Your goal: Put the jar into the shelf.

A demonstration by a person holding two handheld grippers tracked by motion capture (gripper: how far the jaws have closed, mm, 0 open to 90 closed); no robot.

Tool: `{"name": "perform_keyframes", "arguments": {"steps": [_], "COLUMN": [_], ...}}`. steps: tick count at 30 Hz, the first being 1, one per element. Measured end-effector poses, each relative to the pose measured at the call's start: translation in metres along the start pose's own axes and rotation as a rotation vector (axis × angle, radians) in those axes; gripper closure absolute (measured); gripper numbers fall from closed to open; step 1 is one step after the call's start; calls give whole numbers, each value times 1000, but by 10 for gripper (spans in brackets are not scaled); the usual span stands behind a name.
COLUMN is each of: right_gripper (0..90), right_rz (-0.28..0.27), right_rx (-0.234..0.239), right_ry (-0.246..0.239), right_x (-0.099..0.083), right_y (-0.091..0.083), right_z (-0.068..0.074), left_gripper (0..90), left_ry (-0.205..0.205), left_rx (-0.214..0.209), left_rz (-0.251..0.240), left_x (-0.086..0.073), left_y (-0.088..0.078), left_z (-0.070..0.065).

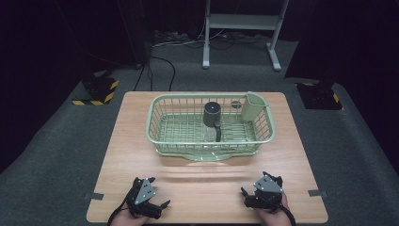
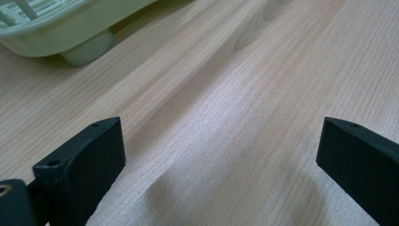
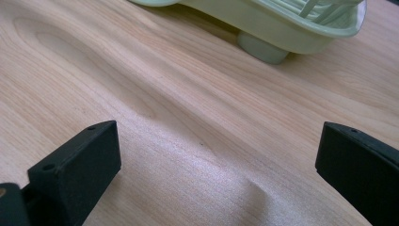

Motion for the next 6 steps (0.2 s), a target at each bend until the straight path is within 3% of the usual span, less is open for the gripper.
{"name": "perform_keyframes", "arguments": {"steps": [6], "right_gripper": [2], "right_rz": [17], "right_rx": [-2], "right_ry": [-2], "right_x": [-1], "right_y": [1], "right_z": [0], "left_gripper": [21], "left_ry": [8], "left_rx": [-1], "left_rz": [1], "left_x": [0], "left_y": [0], "left_z": [0]}}
Point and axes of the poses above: each handheld gripper's, and its own axes: y roughly forward along the jaws, x roughly out of its top, z roughly to its left, the point moved 10 cm from there along y, roughly forward along the jaws, and after that the axes turned 3 degrees about x, right-handed, at the moved point
